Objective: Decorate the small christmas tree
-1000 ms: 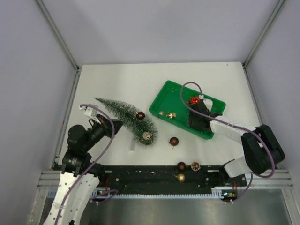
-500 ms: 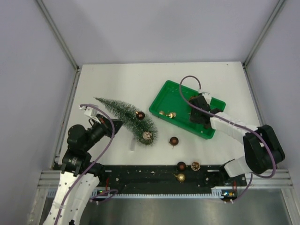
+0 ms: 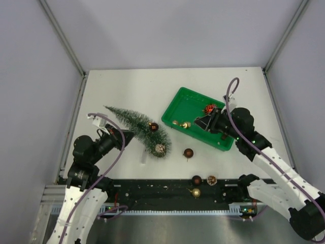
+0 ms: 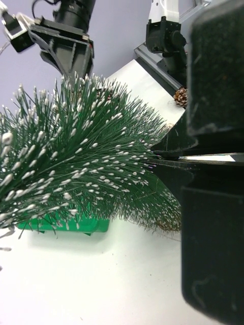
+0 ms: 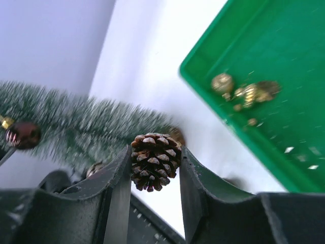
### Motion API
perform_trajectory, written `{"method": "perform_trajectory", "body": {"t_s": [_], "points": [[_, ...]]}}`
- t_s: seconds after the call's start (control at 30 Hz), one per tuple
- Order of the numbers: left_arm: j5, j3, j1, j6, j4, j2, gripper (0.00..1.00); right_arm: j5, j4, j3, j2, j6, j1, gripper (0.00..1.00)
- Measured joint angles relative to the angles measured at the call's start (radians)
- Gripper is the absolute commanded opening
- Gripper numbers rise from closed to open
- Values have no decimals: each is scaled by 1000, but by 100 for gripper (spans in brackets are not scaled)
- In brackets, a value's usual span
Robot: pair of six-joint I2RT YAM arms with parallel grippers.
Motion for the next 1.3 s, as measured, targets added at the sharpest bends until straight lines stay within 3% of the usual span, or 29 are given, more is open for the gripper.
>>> {"method": "perform_trajectory", "body": {"t_s": [0.13,0.3,0.77,1.3], "points": [[24,-5,0,0,13,0,0,-185,138,-126,-26,80,4,27],[38,-8,0,0,18,0,0,-284,251,-188,-6,134,56,28],[62,-20,0,0,36,-1,0,-317,677,-190,242,262,192,28],[67,-27,0,0,44,-3,0,-327,727,-110,352,246,292,27]]}}
